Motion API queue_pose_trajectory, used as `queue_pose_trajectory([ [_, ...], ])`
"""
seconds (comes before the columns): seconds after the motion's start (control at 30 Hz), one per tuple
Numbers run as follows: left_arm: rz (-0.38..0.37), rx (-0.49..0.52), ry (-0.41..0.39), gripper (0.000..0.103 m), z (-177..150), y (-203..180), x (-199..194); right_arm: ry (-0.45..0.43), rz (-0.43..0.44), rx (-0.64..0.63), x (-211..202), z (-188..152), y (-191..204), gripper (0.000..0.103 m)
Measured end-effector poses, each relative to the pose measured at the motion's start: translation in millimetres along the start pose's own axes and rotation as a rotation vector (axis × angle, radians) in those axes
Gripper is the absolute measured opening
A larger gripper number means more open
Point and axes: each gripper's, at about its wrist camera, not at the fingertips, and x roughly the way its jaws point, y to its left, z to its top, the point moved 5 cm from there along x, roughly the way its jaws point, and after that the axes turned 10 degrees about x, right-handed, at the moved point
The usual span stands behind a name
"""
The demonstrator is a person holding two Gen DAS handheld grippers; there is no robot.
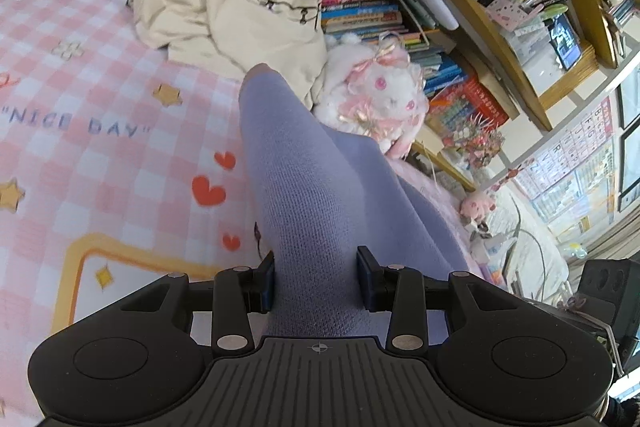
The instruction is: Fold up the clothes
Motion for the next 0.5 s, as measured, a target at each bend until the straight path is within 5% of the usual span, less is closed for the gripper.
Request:
queue_pose_trajectory([
  [0.5, 0.018, -0.002, -0.009, 0.037, 44, 40, 26, -0.018, -0.016, -0.047, 53, 42, 10, 0.029],
])
